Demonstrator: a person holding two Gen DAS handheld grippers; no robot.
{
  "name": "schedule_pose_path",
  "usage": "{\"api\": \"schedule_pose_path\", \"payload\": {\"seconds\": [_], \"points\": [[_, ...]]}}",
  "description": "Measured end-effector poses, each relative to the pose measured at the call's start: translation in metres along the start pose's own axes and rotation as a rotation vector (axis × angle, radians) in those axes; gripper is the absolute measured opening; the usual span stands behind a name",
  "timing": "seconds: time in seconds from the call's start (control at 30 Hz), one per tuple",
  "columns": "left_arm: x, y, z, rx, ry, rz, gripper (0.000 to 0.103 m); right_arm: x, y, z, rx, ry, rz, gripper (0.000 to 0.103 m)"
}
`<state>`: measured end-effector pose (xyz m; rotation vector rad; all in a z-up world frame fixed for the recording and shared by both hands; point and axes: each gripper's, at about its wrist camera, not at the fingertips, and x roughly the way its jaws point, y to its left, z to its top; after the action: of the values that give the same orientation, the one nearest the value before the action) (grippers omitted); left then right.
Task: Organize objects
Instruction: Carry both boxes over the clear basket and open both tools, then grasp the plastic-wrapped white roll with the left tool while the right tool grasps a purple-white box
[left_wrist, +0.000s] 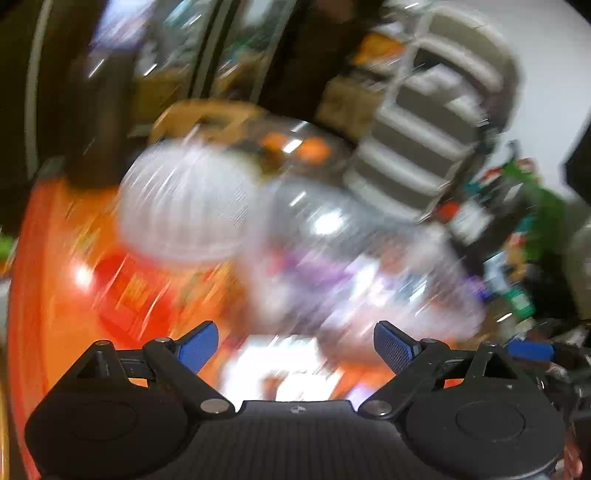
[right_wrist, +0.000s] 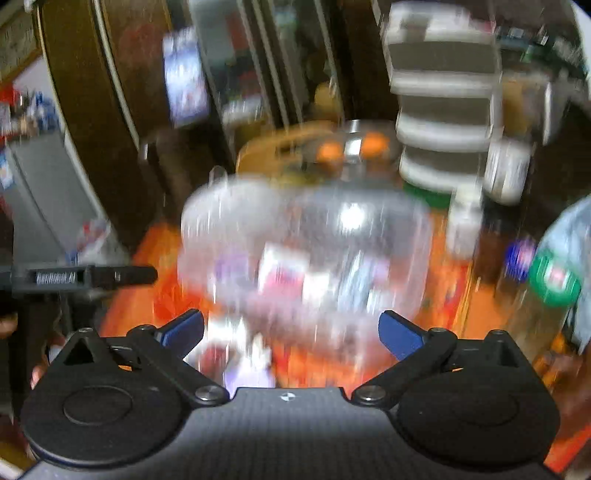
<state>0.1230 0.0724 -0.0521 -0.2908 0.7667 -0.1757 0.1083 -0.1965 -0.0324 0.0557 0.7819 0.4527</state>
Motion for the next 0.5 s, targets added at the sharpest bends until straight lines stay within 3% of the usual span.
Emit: {"api": "schedule_pose_path", "payload": {"seconds": [0.07,0.13,0.27,0.37,0.5], "points": [[0.011,0.016,-0.018,-0.034,0.053,0.023,0.082,0.020,0.004,-0.016,-0.002,0.070,0.017,0.099],[0.016,0.024,-0.032,-0.041,0.076,0.042,0.082,0.037,0.014,-0.023,-0.038,0.131,0.003,0.095],[0.024,0.030,-0.041,-0.054,0.089,0.064,0.082,0.060,0.039,-0.025,-0.152,0.155,-0.002,0.092],[0.027,0.031,-0.040,-0.066,0.080,0.066,0.082,0.080,0.042,-0.022,-0.164,0.188,0.015,0.081],[0.038,0.030,-0.039,-0.054,0.102,0.076,0.082,0.095,0.049,-0.024,-0.207,0.214,0.010,0.079]]}}
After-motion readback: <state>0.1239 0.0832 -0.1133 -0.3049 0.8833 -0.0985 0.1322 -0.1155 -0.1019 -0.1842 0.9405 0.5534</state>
